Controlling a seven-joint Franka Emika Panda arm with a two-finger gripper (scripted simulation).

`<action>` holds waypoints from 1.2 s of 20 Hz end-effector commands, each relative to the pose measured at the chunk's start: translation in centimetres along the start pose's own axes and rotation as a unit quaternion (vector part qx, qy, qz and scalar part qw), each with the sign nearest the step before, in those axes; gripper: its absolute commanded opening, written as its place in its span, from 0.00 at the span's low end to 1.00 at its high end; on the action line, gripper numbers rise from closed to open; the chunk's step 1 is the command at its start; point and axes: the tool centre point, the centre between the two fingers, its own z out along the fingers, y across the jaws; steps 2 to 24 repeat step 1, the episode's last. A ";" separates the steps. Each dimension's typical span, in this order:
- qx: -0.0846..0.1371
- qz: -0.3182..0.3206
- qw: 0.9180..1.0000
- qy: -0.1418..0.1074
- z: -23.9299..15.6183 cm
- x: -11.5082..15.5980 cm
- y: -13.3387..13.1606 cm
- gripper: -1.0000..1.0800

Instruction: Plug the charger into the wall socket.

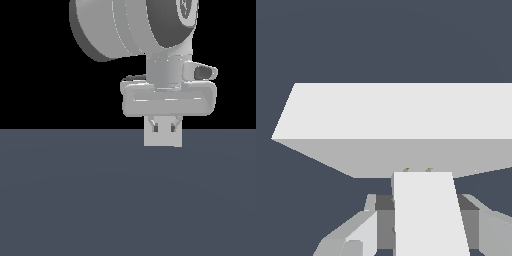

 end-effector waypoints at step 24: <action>0.000 0.000 1.000 0.000 0.1 0.2 0.0 0.00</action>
